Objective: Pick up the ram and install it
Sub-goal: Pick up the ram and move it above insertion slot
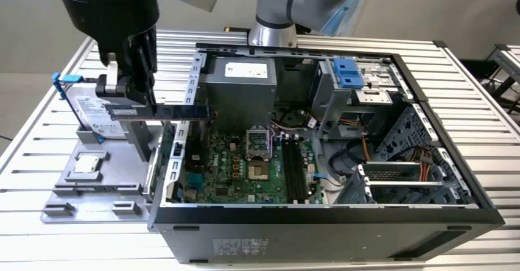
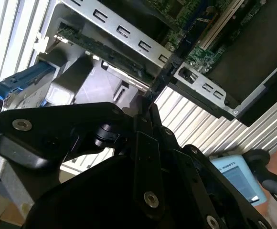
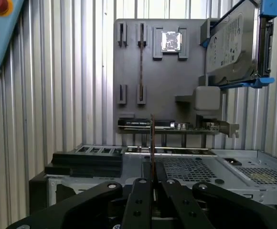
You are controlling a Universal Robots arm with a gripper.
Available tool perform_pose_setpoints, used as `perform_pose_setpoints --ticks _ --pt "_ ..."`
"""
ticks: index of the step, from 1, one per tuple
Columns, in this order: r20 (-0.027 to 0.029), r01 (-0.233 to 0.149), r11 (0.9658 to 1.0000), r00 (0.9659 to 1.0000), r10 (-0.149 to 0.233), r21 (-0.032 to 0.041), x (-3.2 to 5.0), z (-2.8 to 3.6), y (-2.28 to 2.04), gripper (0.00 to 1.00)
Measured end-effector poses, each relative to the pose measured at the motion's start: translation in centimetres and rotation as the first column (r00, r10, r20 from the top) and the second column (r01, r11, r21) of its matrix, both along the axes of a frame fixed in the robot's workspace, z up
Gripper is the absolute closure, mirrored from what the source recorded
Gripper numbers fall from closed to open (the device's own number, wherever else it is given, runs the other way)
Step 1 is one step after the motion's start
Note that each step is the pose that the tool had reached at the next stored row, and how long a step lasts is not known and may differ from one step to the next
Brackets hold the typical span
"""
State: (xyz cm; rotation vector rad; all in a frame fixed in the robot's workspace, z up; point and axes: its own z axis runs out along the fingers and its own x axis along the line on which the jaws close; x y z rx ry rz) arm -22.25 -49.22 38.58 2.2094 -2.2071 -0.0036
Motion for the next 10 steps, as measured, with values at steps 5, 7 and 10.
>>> perform_pose_setpoints --ticks 5,7,10 --pt "-0.0004 0.0 1.0 1.0 0.0 0.0 1.57 0.0 0.0 1.0" --pt "-0.0006 0.0 1.0 1.0 0.0 0.0001 2.12 0.0 0.0 1.0" --pt "-0.0018 0.0 1.0 1.0 0.0 0.0 2.92 0.0 0.0 1.0"
